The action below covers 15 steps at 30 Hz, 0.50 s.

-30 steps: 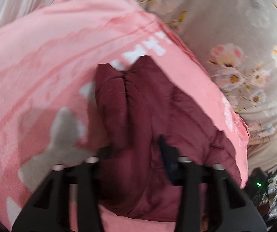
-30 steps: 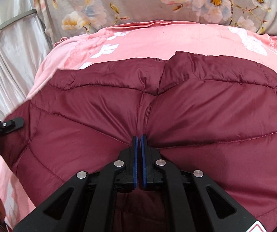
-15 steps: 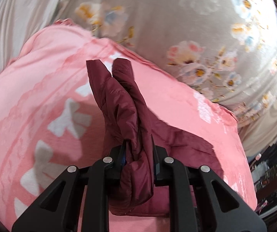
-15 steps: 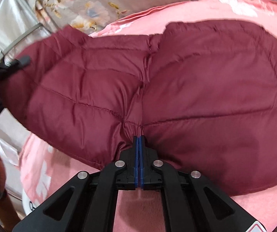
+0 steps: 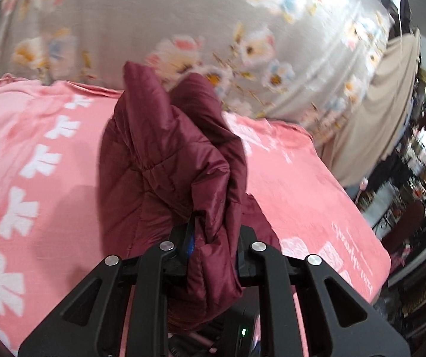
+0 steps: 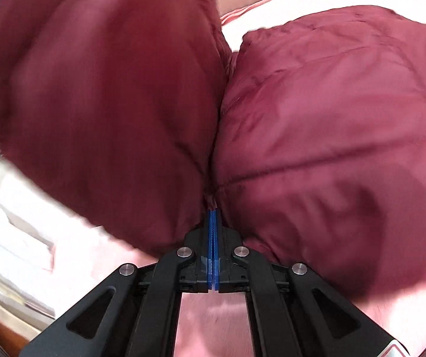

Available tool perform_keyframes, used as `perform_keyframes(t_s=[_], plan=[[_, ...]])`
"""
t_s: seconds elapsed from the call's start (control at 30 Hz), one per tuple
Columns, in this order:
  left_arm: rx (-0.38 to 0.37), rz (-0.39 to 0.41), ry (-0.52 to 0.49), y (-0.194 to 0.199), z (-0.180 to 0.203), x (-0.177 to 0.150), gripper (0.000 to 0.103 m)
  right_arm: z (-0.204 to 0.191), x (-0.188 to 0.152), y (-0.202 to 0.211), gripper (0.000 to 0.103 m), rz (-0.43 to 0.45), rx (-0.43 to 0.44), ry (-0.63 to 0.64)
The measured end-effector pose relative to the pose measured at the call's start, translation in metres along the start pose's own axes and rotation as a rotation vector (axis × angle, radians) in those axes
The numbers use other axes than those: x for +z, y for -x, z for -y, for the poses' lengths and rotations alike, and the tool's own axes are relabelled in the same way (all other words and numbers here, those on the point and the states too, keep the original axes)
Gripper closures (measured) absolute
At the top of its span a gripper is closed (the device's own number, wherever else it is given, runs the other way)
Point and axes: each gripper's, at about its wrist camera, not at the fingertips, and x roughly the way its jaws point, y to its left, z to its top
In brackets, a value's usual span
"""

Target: Fold large clothes

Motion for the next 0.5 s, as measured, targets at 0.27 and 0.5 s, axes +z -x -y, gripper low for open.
perform_keyframes(t_s=[0.27, 0.5], plan=[[-0.021, -0.124, -0.043, -0.066, 0.036, -0.014, 0.089, 0.038, -0.009, 0.103, 0.103, 0.155, -0.164, -0.028], [-0.011, -0.251, -0.070, -0.120, 0.060, -0.044, 0.089, 0.070, -0.019, 0.144, 0.103, 0.203, -0.276, -0.078]])
